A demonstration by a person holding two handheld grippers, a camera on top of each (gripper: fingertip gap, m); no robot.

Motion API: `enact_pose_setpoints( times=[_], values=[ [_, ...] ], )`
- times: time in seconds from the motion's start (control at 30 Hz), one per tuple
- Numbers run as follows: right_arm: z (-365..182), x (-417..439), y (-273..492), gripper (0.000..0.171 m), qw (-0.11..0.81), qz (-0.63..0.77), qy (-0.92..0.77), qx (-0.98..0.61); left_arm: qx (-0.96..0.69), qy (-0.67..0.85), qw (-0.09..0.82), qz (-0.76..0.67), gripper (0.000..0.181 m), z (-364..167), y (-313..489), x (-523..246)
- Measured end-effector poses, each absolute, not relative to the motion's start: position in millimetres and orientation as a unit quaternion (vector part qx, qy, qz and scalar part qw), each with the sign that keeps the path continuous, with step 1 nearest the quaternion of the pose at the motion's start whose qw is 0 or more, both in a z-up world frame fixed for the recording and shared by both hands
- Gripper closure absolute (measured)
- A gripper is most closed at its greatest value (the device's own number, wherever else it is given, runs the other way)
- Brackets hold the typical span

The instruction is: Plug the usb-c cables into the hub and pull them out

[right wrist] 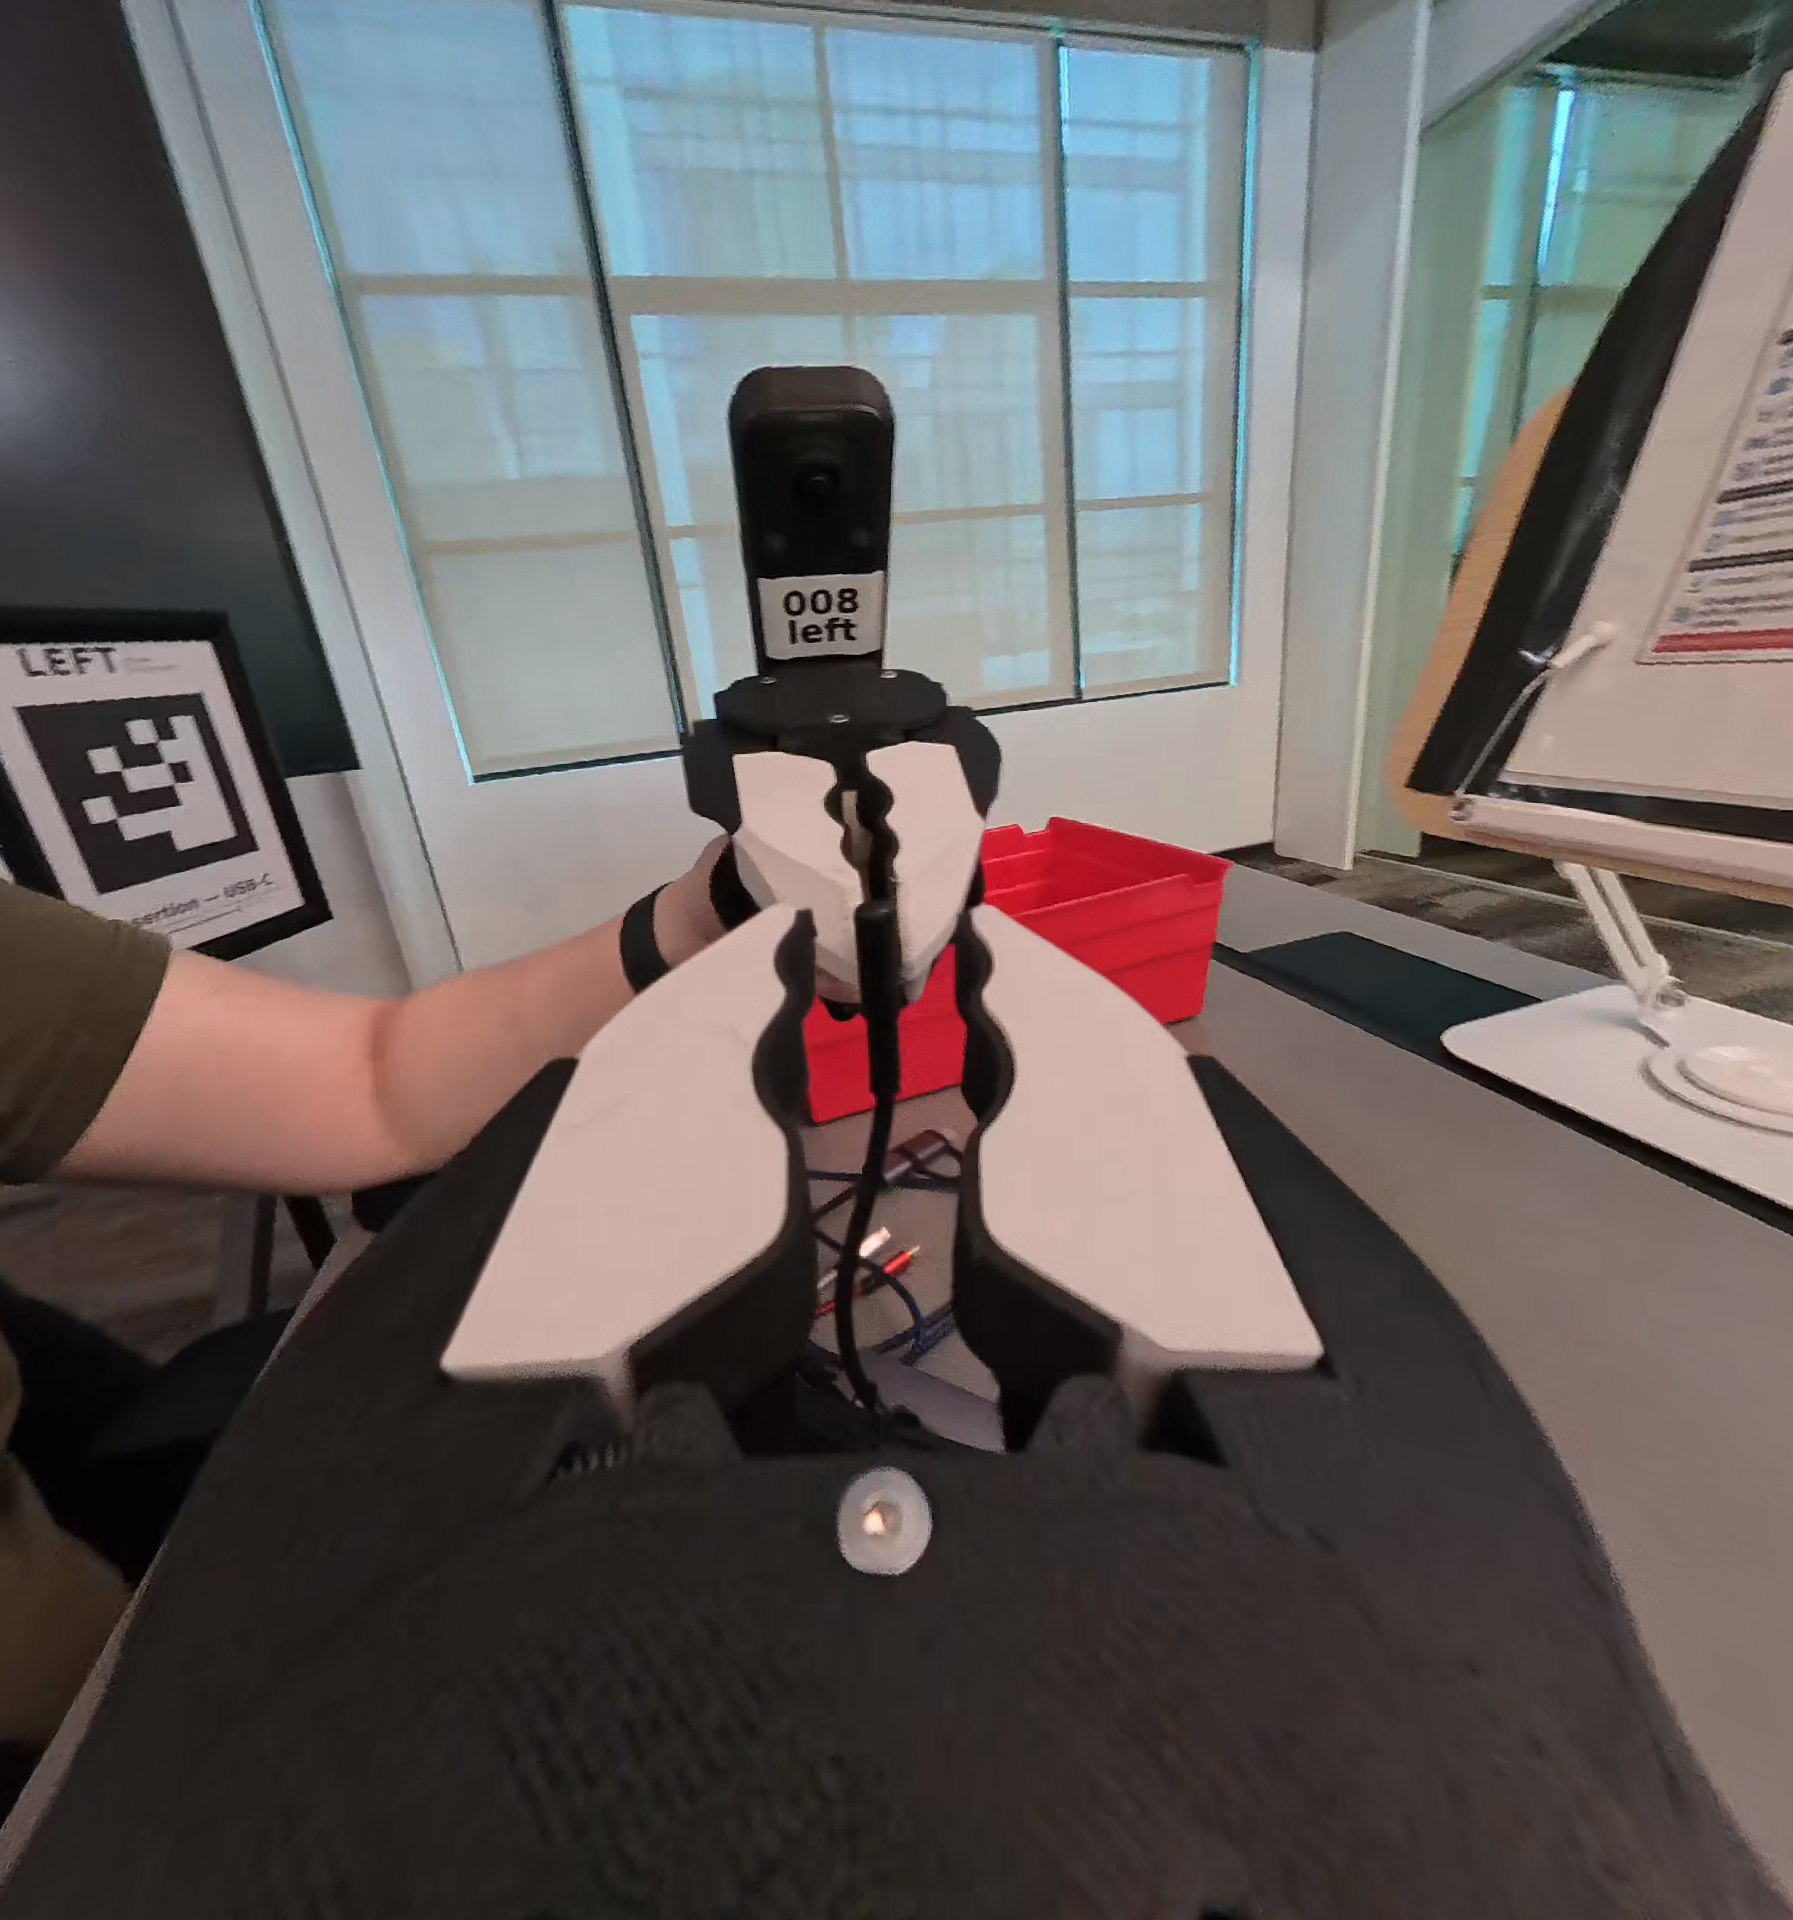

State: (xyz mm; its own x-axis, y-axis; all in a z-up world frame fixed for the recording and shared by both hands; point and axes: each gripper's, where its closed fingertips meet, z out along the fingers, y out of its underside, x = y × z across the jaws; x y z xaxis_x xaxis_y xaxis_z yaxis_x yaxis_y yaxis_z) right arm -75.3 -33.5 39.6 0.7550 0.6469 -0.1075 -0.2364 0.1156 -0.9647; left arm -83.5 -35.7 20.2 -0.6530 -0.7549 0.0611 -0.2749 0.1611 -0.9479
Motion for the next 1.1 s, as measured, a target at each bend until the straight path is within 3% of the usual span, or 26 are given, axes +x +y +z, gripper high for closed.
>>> enact_pose_setpoints(
  times=[0.4,1.1],
  values=[
    [28.6,-81.8,-30.3,0.163,0.699,0.297,-0.187,-0.622,-0.364,0.736,0.224,-0.525,0.180,16.2,-40.6,-79.6],
    [28.3,-84.5,-32.1,0.163,0.690,0.317,-0.188,-0.623,-0.365,0.742,0.224,-0.516,0.180,16.2,-42.9,-79.8]
  ],
)
